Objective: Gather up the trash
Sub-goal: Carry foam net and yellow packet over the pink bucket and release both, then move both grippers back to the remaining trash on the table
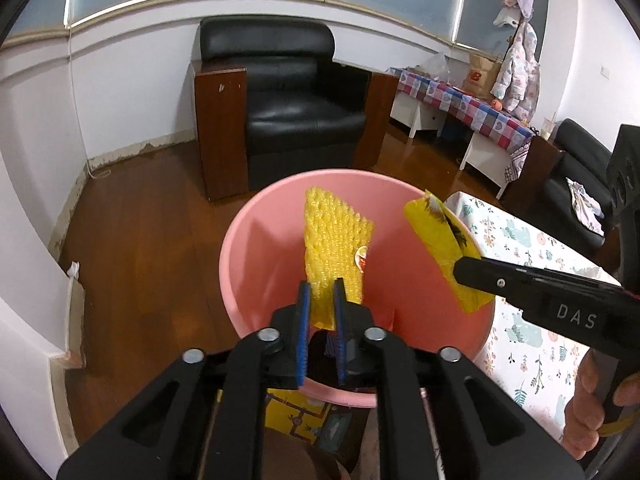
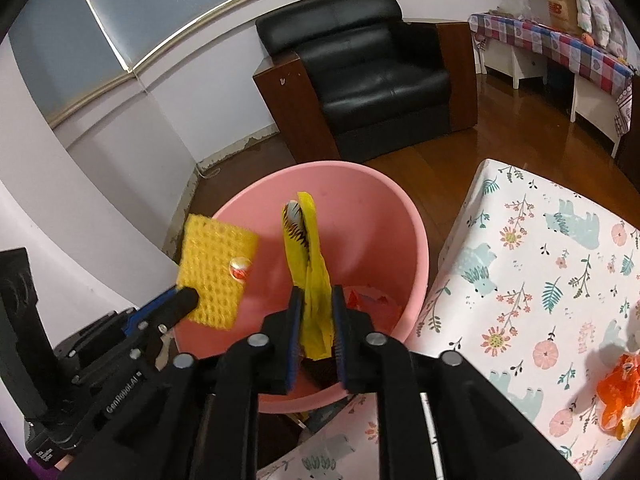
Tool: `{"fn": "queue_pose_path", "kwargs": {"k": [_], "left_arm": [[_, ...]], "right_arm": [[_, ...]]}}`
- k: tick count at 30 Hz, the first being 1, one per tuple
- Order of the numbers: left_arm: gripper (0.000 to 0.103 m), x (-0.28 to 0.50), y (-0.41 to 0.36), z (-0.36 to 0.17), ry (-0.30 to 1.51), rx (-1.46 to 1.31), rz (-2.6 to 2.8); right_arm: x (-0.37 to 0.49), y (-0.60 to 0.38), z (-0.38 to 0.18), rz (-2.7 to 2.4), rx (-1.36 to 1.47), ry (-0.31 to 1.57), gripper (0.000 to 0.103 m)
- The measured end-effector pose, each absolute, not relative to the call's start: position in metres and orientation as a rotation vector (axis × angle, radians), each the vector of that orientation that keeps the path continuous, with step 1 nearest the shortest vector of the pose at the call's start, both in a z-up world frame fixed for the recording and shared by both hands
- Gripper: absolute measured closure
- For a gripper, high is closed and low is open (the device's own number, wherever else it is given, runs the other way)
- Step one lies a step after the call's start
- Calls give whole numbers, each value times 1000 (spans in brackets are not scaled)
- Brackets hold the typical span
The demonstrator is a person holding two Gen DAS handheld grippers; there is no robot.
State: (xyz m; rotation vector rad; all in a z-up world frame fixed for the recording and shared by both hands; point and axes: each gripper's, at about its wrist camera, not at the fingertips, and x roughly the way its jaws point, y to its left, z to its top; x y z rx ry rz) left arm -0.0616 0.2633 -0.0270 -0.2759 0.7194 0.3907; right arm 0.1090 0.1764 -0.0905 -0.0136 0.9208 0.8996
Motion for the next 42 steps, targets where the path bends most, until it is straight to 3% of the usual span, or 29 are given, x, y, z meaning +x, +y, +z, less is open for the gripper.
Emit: {"fn": "queue_pose_path", "kwargs": {"k": [2,5,21,42], "left_arm": [[73,-62,264,-27,717,-276,395],[69,-63,263,-24,709,-281,391],[69,-67,235,-15,678,-309,286],[69,-41,117,-7,702,-138,-9]], "right_arm": [[109,177,-89,898,-14,914,73],[107,177,-85,906,-23,894,65],[73,114,-72,848,-116,790,64],[57,-96,-90,469,40,782,64]]}}
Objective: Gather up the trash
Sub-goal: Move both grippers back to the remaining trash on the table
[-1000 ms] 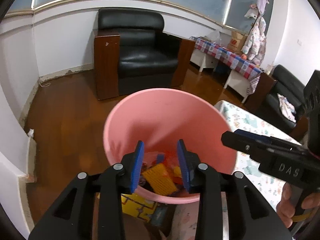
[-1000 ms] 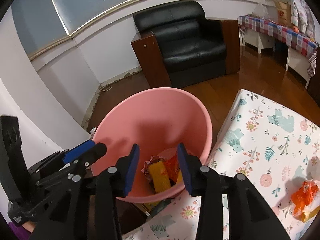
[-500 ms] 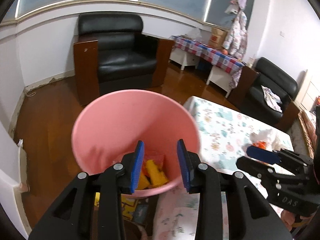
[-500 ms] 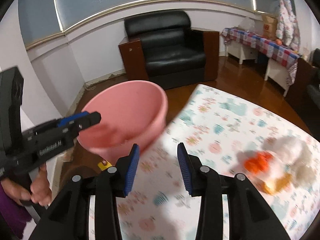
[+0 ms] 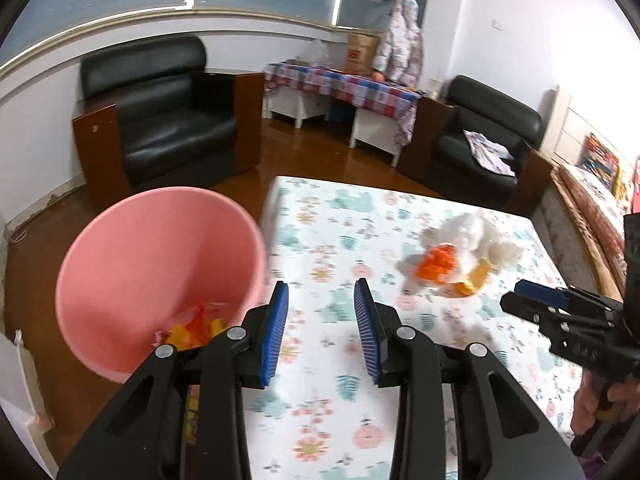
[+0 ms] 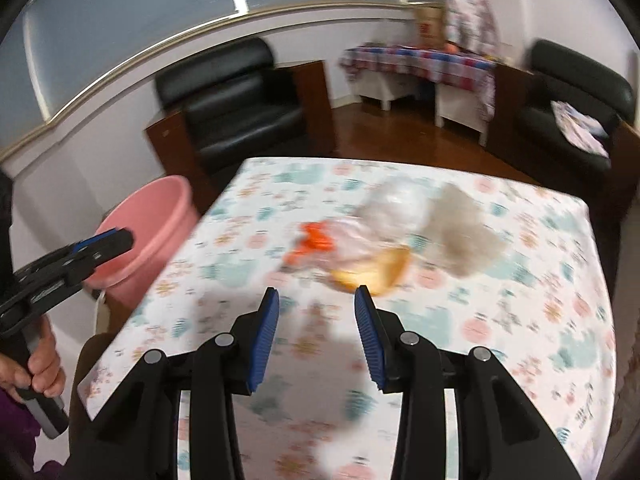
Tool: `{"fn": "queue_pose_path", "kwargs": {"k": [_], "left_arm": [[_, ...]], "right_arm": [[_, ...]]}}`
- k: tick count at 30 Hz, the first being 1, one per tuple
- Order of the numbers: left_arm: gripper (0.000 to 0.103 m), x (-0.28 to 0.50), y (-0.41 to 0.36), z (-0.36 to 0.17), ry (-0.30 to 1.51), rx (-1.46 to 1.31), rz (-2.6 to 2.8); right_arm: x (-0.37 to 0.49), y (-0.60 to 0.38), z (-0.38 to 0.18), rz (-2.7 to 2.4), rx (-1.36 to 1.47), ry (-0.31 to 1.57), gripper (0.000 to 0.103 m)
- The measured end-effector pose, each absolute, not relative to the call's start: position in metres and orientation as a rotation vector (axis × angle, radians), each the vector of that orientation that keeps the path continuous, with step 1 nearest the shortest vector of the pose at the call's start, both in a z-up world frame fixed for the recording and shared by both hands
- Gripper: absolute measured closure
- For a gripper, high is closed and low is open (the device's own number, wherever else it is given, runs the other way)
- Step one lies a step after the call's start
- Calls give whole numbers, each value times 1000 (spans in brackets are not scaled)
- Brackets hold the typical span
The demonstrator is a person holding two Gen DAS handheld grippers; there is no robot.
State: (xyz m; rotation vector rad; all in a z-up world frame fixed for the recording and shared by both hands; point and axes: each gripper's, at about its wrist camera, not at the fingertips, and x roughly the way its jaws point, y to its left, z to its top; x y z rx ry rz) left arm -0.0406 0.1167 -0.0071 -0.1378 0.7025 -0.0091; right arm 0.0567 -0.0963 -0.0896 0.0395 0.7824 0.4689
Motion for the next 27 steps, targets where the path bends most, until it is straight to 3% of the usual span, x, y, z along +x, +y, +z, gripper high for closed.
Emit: {"fn": "queue_pose_path", "kwargs": {"k": [8,27], "left_arm": [[69,-31,87,-7,727,-104,-68],[69,-11,49,-17,777,-69,-152]], "right_arm": [[73,-136,-101,397,118,794,64],[125,-111,-129,384,111,853,64]]}}
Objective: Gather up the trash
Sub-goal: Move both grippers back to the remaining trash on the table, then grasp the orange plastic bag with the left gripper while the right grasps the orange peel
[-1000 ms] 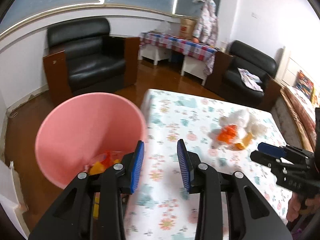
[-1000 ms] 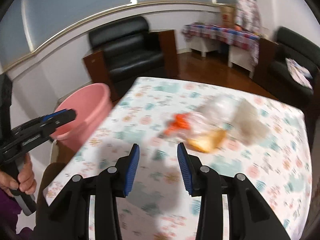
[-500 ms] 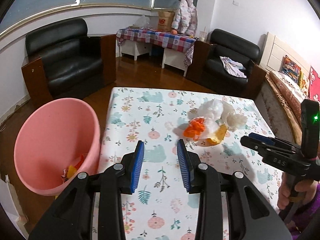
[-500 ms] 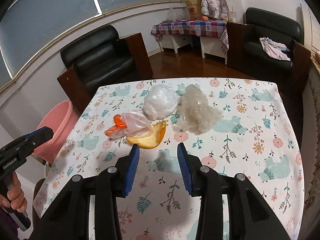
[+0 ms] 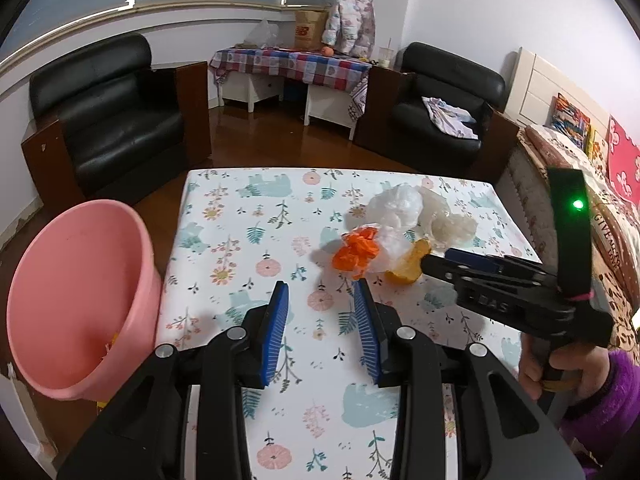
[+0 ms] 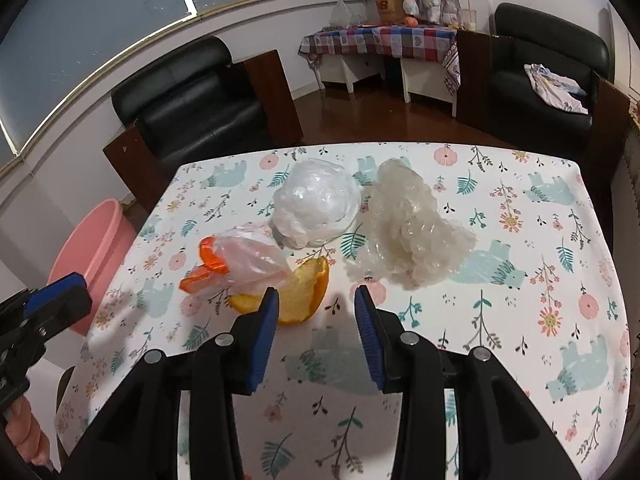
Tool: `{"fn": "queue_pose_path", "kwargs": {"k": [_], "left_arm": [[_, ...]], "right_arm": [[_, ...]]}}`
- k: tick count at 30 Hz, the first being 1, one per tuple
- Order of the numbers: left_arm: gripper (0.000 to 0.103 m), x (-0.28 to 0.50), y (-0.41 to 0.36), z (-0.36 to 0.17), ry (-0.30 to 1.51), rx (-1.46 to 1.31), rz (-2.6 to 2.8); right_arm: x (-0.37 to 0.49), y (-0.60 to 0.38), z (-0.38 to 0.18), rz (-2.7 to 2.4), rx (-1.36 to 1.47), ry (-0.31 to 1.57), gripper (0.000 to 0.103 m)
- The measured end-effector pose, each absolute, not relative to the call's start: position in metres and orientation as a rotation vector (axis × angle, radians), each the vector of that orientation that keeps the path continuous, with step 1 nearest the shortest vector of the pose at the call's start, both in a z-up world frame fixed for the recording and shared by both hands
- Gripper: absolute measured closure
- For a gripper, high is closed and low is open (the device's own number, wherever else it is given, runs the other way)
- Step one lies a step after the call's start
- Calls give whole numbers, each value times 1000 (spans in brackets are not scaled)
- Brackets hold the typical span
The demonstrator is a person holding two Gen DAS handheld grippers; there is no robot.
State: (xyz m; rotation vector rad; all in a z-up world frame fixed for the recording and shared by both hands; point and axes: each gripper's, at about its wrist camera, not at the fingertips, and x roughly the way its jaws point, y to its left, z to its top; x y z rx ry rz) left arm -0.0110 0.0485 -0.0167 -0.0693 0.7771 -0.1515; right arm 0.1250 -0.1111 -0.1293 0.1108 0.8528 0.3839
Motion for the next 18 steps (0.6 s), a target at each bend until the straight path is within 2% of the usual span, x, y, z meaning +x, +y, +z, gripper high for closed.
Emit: {"fn": "queue_pose_path", "kwargs": {"k": [13,16,18], "left_arm": [[69,6,26,-25,796,-47,-212],[69,13,22,-30,812,-48,-221],[69,19,19,-33,822,-48,-224]], "right_arm": [[141,-106,-138,377,111,870,66],[142,-106,-141,379,116,877,73],[142,-105,-143,382,117,883,83]]}}
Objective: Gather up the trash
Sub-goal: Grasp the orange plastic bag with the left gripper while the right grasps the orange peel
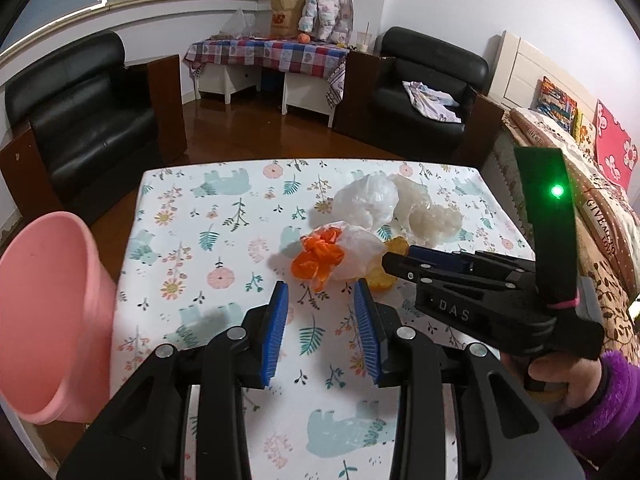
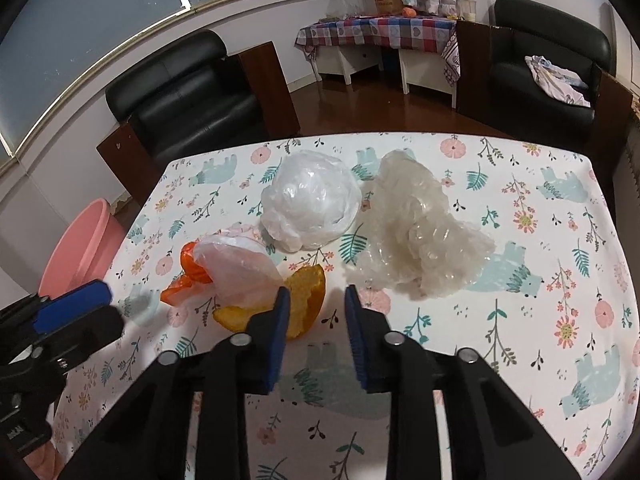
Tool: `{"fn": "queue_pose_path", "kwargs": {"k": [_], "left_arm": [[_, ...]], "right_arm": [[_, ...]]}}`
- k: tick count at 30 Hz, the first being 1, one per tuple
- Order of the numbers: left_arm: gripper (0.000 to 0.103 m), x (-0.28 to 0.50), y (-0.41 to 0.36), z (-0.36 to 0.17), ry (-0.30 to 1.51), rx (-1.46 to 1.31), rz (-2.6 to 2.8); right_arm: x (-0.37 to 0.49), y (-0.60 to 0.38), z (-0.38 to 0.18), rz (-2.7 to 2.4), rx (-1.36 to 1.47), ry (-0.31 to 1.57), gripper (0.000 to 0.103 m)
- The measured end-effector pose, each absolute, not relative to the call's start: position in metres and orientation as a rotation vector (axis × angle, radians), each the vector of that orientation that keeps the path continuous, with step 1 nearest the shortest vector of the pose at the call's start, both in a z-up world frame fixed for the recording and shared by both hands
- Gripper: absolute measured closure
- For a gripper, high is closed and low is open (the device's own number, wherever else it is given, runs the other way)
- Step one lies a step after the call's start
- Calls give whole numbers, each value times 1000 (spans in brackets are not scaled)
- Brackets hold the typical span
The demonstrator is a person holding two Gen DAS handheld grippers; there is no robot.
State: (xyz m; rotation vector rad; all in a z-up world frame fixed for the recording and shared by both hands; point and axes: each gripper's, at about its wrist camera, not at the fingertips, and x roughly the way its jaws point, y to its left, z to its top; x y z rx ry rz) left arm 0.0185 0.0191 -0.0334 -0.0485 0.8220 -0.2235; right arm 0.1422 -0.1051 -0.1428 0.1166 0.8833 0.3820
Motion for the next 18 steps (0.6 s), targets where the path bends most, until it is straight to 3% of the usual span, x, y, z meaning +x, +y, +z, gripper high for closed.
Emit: {"fn": "queue_pose_path", "kwargs": {"k": [3,5,18], "left_arm": [[69,25,15,-39,833,-41,-223],[69,28,12,-43,839,-33,-224],[69,45,4,-57,858,-4,-210]], "right_arm": [[142,-104,-147,391,121,895,94],[140,-105,-148,398,126,888,97],[125,-128,-137,394,189,873,98]]}}
